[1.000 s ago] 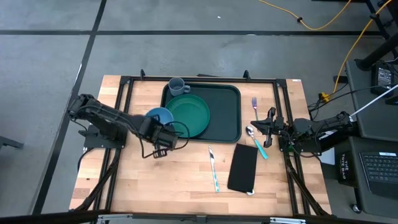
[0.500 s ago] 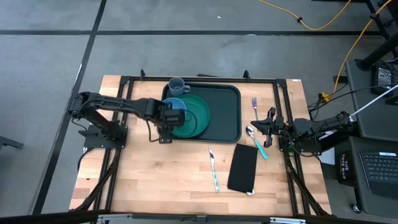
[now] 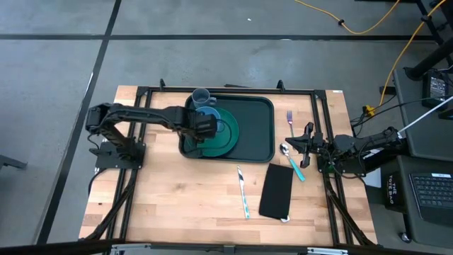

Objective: Set up tray
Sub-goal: Put the blue bowl on the green plate

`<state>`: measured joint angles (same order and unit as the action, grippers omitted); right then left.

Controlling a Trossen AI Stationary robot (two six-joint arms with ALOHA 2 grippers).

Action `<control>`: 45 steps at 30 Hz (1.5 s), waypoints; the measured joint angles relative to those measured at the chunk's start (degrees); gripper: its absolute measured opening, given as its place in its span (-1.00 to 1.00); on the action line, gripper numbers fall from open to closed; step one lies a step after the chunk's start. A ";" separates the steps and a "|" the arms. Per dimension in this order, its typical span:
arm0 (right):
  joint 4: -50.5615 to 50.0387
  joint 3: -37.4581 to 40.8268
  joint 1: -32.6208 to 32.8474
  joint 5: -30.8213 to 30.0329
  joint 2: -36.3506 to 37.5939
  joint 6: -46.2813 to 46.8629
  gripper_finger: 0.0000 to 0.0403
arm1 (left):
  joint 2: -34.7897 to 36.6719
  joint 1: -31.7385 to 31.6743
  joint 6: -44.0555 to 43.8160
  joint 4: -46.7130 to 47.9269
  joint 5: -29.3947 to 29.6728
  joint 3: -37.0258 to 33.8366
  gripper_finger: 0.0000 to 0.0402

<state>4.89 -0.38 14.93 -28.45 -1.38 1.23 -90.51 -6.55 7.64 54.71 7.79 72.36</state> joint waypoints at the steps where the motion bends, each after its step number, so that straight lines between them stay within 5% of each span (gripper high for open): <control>1: 0.00 0.00 0.00 0.00 0.00 -0.01 -0.95 | -0.80 0.00 0.39 -0.22 0.00 0.00 -0.98; 29: -0.31 -0.02 0.01 0.07 -1.83 -1.49 -0.95 | -8.07 -1.09 3.61 -5.97 -2.36 0.00 -0.97; 45: -0.04 -0.02 0.00 0.07 -3.01 -1.33 -0.95 | -8.01 -1.07 1.96 -6.04 3.50 0.00 -0.75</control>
<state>4.85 -0.40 14.93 -28.38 -4.38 -0.09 -98.52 -7.62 9.60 48.67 11.29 72.36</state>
